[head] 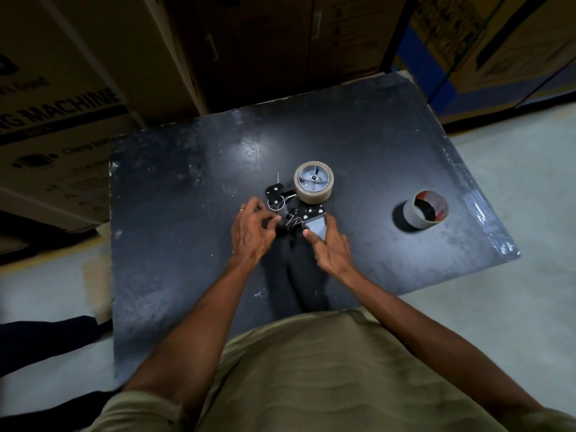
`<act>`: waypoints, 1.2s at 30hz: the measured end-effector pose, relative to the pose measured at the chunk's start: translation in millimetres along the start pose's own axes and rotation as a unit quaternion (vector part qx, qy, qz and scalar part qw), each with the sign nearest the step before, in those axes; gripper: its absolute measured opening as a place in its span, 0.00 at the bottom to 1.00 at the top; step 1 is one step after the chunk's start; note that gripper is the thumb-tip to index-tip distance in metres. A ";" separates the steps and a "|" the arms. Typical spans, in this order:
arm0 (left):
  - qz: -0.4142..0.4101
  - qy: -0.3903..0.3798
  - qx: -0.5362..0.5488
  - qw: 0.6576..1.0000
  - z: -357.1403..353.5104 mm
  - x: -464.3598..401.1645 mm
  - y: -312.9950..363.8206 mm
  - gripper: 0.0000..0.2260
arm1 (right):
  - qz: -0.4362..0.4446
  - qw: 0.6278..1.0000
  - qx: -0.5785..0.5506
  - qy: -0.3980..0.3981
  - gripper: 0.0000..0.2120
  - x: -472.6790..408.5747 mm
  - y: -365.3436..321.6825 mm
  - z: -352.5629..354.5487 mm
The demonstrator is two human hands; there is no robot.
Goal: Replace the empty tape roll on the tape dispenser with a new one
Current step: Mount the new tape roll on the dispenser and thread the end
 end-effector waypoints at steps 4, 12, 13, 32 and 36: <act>0.028 -0.003 -0.001 1.000 -0.9 5.9 -3.1 0.06 | -0.006 1.000 -0.008 -0.009 0.24 -1.0 0.2 -3.0; 0.010 0.022 -0.021 0.999 3.6 12.4 -2.2 0.07 | -0.001 1.000 -0.021 0.000 0.23 -0.1 0.6 -1.8; 0.004 0.022 -0.028 0.999 4.5 12.8 -2.2 0.07 | 0.000 1.000 -0.020 0.001 0.23 0.1 0.5 -1.4; -0.009 0.019 -0.037 0.999 10.0 22.7 -28.3 0.08 | -0.001 0.998 0.048 0.037 0.40 -0.2 -0.1 -2.5; -0.008 0.023 -0.041 0.999 11.7 20.5 -34.3 0.08 | 0.177 0.949 0.212 0.152 0.36 11.5 -52.7 20.7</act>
Point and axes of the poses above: each hand's wrist, its own x-axis away from the middle knuckle, its own z-axis out of the back of the hand, y = z × x, the point moved 10 cm from there along -x, towards the middle knuckle, and after that the axes turned 5 degrees about -z, right-handed, at the moved point
